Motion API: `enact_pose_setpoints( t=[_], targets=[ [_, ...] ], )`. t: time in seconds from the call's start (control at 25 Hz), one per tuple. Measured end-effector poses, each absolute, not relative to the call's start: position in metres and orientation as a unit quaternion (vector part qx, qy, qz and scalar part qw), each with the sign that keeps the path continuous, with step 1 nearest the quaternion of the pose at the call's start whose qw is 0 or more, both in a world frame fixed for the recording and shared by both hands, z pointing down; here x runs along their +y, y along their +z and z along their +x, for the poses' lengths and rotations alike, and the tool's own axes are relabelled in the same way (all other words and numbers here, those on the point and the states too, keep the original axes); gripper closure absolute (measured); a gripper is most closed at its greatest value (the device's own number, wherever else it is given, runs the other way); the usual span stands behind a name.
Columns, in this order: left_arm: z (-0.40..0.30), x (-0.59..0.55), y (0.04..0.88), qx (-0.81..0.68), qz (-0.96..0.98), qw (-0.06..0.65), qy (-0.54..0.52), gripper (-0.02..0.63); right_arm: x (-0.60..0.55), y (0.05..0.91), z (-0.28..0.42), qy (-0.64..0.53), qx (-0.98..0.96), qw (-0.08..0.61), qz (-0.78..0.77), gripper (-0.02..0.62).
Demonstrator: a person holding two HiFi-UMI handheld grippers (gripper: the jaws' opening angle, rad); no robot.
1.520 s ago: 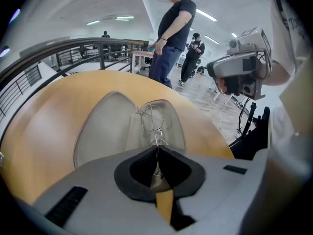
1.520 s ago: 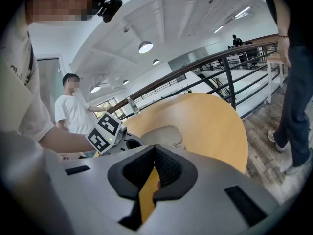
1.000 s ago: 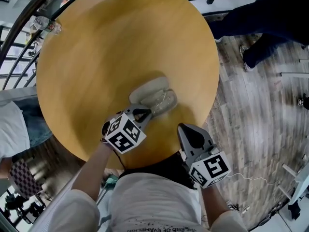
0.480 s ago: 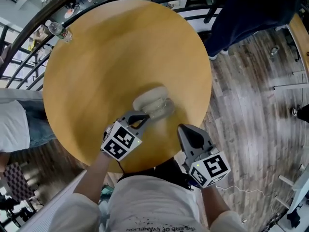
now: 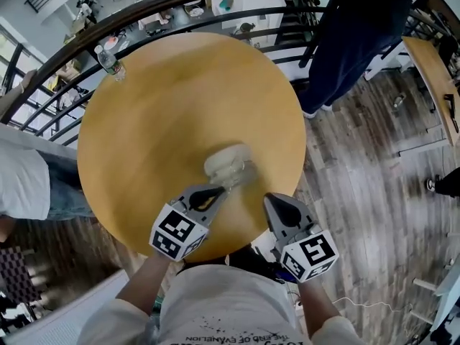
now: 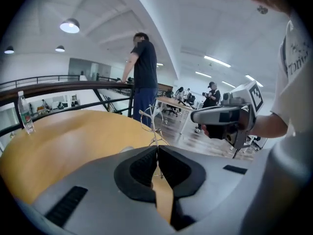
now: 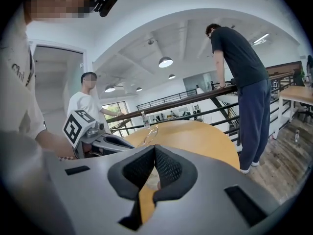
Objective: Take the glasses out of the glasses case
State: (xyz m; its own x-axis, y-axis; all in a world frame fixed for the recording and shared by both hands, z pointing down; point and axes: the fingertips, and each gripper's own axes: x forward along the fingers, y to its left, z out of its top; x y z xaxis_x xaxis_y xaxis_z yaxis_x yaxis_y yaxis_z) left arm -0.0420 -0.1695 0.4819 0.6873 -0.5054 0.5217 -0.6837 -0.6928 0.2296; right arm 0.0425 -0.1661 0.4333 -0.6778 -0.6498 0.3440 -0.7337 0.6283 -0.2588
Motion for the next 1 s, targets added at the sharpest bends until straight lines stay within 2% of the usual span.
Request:
enact_pose_setpoints(
  t=[0.4,1.0],
  targets=[
    [-0.062,-0.133,0.411,-0.398,0.887,0.182,0.146,0.574,-0.141,0.390,0.034,0.156,-0.905,0.103,0.383,0.571],
    [-0.069,-0.111,0.378,-0.459,0.870,0.152,0.095,0.574,-0.134,0.359,0.030,0.132,-0.911,0.087,0.382,0.571]
  ],
)
